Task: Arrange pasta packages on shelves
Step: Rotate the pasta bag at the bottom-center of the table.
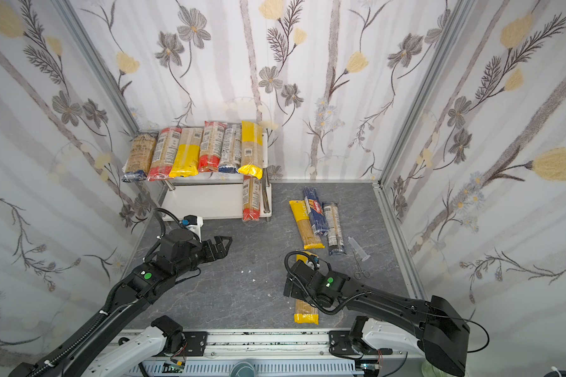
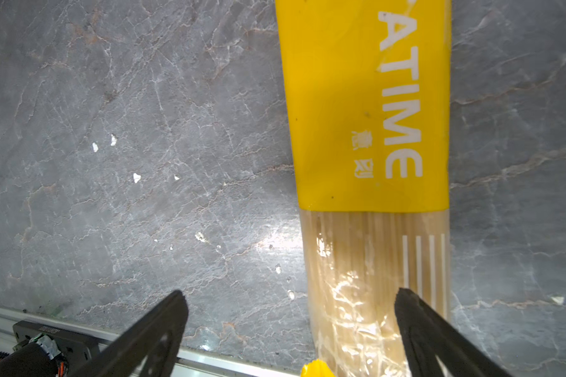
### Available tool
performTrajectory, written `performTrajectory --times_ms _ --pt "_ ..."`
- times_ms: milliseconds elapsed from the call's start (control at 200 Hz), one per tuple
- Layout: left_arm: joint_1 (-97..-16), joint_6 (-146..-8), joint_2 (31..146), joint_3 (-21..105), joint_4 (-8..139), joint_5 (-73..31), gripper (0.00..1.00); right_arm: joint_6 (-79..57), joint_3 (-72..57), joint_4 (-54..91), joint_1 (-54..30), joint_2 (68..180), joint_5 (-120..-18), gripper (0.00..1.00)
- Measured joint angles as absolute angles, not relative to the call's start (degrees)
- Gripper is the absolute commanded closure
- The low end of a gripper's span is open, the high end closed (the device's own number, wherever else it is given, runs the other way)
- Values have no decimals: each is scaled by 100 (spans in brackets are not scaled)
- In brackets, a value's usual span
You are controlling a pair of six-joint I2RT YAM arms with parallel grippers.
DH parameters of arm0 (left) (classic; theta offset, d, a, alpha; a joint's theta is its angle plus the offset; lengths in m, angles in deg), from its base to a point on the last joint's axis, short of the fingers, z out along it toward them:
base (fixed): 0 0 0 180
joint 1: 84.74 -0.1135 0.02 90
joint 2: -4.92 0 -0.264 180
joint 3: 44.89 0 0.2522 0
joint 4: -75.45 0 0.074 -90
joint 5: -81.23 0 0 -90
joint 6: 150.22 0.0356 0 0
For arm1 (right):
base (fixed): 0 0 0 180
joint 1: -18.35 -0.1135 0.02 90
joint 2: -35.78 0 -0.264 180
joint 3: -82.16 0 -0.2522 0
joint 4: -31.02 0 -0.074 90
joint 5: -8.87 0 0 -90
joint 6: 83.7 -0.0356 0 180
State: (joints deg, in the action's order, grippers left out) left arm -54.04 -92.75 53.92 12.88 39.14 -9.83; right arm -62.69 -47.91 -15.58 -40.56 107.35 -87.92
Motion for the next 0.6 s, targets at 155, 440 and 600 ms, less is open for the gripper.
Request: performTrajectory --times_ms 155,440,600 --pt "-5382 -9118 5763 1491 3910 -828 0 -6263 -4953 -1558 -4032 10576 -8978 0" --pt "-5325 -9063 6379 1882 3916 -585 0 -6060 -5088 -1435 -3892 10563 -9188 0" --pt "-5242 -9066 6631 1952 3921 -487 0 -5839 -5196 -1226 -3789 10692 -9153 0"
